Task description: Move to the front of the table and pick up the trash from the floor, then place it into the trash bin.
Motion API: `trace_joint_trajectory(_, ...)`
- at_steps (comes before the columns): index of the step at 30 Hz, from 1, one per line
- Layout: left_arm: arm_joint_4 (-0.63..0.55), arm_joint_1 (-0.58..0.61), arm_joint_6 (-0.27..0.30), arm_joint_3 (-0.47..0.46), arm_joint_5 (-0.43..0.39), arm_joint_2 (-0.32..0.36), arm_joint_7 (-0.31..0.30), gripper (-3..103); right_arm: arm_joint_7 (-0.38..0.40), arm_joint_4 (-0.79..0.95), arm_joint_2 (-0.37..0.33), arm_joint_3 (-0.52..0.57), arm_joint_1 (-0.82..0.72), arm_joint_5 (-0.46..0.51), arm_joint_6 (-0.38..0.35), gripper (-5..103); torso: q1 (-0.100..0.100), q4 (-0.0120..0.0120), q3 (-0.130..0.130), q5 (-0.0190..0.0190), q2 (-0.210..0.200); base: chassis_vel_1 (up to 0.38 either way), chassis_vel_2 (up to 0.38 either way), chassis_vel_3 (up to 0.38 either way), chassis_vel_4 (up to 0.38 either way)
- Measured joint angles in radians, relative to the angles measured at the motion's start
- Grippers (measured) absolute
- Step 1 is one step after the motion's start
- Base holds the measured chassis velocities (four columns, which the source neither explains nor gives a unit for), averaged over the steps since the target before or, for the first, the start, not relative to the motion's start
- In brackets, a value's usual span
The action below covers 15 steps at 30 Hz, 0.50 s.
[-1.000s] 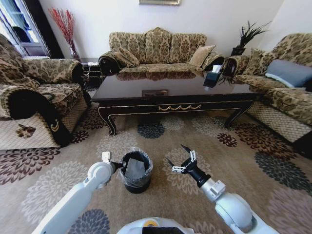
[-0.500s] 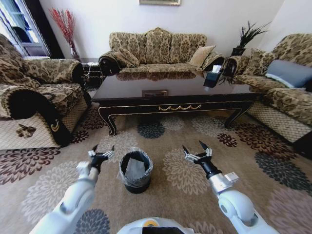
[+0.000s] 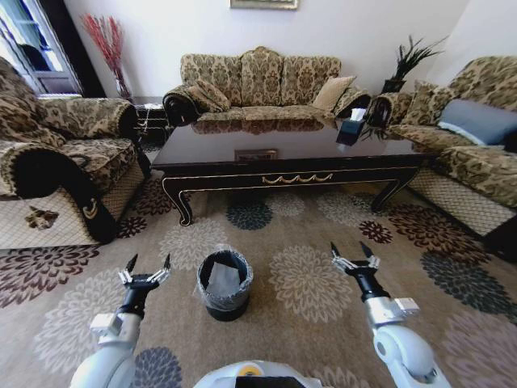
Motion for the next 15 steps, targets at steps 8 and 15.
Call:
trace_joint_trajectory(8, -0.006, -0.003, -0.007, 0.011, 0.023, -0.009, 0.0, 100, -0.029, -0.021, 0.001, 0.003, -0.014, -0.047, 0.055, 100, 0.0, -0.0003, 0.0, -0.0002, 0.0, 0.0, 0.0, 0.0, 0.0)
trace_joint_trajectory(15, -0.019, -0.012, -0.003, 0.02, 0.026, 0.001, 0.014, 100, -0.029, -0.021, -0.017, -0.017, 0.019, -0.072, 0.058, 100, 0.0, -0.0002, 0.0, -0.0002, 0.0, 0.0, 0.0, 0.0, 0.0)
